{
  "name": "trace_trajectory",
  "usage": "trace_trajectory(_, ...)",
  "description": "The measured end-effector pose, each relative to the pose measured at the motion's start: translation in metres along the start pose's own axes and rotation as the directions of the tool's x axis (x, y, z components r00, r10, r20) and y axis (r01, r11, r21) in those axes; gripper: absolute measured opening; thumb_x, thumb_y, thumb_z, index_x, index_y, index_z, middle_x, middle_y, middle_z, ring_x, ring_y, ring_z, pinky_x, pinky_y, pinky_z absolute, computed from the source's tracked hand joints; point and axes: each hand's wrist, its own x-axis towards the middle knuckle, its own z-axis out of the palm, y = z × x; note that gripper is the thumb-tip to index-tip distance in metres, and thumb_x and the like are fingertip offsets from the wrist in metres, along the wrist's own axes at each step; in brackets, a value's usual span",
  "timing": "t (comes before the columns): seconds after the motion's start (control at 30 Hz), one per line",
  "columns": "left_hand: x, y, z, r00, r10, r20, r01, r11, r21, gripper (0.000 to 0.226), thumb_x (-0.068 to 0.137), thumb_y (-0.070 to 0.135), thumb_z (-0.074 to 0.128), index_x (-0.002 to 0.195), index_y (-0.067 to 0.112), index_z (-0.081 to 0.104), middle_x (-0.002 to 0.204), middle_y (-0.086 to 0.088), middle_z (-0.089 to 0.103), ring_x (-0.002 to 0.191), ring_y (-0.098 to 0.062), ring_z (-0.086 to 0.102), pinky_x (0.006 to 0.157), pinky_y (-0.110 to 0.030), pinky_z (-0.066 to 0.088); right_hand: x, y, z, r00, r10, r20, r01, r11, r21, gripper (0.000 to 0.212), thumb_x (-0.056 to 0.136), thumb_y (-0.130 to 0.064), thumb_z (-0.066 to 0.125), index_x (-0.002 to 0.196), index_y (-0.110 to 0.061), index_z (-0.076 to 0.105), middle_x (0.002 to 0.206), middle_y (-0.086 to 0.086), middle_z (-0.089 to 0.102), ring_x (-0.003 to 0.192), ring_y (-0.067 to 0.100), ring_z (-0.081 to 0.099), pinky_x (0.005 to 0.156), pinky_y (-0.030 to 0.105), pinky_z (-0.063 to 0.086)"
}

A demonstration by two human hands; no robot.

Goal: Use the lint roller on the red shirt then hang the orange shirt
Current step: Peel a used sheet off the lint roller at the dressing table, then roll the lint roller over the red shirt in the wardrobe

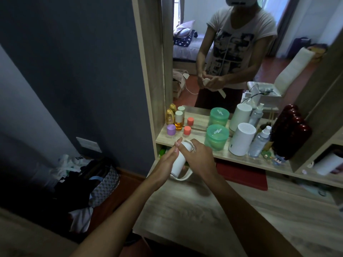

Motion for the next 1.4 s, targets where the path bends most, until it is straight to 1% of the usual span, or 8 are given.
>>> trace_trajectory(0.23,-0.003,0.0,0.002,0.999,0.013,0.037,-0.017,0.996,0.089,0.043,0.104,0.028,0.032,0.147,0.03,0.029,0.15,0.011,0.034,0.135,-0.004,0.038,0.113,-0.032,0.034,0.002,0.006,0.001,0.999,0.017,0.042,-0.016,0.999,-0.031,0.044,0.084,-0.065,0.05,0.067,-0.025,0.047,0.067,-0.002,0.062,0.064,0.013,0.056,0.058,0.025,0.036)
trace_trajectory(0.37,-0.005,0.006,0.001,0.995,0.015,0.102,-0.023,0.997,0.077,0.044,0.104,0.024,0.031,0.148,0.025,0.029,0.144,0.011,0.039,0.104,0.022,0.051,0.077,-0.003,0.045,0.0,0.006,-0.003,0.998,-0.004,0.058,0.003,1.0,0.026,0.031,0.088,-0.053,0.055,0.08,-0.022,0.055,0.074,-0.005,0.063,0.068,0.011,0.057,0.057,0.021,0.036)
trace_trajectory(0.77,-0.006,0.014,0.0,0.994,0.056,0.096,-0.069,0.989,0.13,0.044,0.101,0.035,0.036,0.145,0.031,0.036,0.15,0.014,0.035,0.133,0.002,0.036,0.11,-0.02,0.03,-0.008,-0.001,-0.006,0.995,0.021,0.094,-0.038,0.984,0.174,0.034,0.096,-0.053,0.041,0.116,-0.029,0.056,0.097,0.0,0.068,0.088,0.015,0.064,0.072,0.028,0.049)
trace_trajectory(1.0,-0.008,0.019,0.002,0.993,0.052,0.11,-0.062,0.994,0.089,0.055,0.099,0.038,0.043,0.149,0.035,0.021,0.144,0.017,0.038,0.124,0.005,0.045,0.093,-0.008,0.041,-0.002,-0.001,-0.013,0.999,0.026,0.023,-0.03,0.986,0.164,0.031,0.093,-0.053,0.047,0.096,-0.025,0.06,0.085,-0.006,0.067,0.076,0.006,0.062,0.062,0.024,0.045)
trace_trajectory(1.1,-0.004,0.016,-0.003,0.994,0.098,0.053,-0.107,0.975,0.195,0.06,0.09,0.036,0.062,0.144,0.032,0.035,0.132,0.009,0.054,0.113,-0.004,0.057,0.084,-0.016,0.051,0.0,-0.007,-0.015,0.994,0.112,-0.005,-0.106,0.955,0.278,0.034,0.094,-0.051,0.049,0.103,-0.02,0.059,0.088,-0.004,0.066,0.077,0.009,0.062,0.059,0.02,0.043)
trace_trajectory(1.23,-0.001,0.017,-0.02,0.987,0.15,-0.064,-0.136,0.973,0.189,0.042,0.089,0.029,0.064,0.13,0.025,0.054,0.117,0.003,0.064,0.098,-0.014,0.066,0.071,-0.024,0.055,-0.002,-0.012,-0.016,0.964,0.113,0.241,-0.236,0.781,0.578,0.042,0.089,-0.051,0.056,0.124,-0.028,0.048,0.111,0.0,0.065,0.088,0.009,0.07,0.072,0.026,0.058)
trace_trajectory(1.33,-0.003,0.028,-0.051,0.962,0.185,-0.203,-0.148,0.971,0.186,0.038,0.09,0.027,0.063,0.127,0.022,0.057,0.113,0.002,0.065,0.089,-0.014,0.065,0.065,-0.021,0.053,-0.007,-0.009,-0.014,0.894,-0.02,0.447,-0.213,0.859,0.466,0.037,0.088,-0.032,0.065,0.121,-0.032,0.048,0.098,-0.013,0.066,0.072,-0.008,0.067,0.059,0.009,0.049)
trace_trajectory(1.4,-0.008,0.037,-0.076,0.944,0.217,-0.248,-0.158,0.958,0.239,0.038,0.089,0.029,0.065,0.126,0.023,0.058,0.113,0.004,0.065,0.094,-0.015,0.065,0.067,-0.021,0.052,-0.007,-0.016,0.001,0.859,-0.057,0.509,-0.128,0.938,0.322,0.027,0.084,-0.029,0.07,0.11,-0.024,0.061,0.091,-0.006,0.068,0.065,-0.002,0.065,0.06,0.017,0.051)
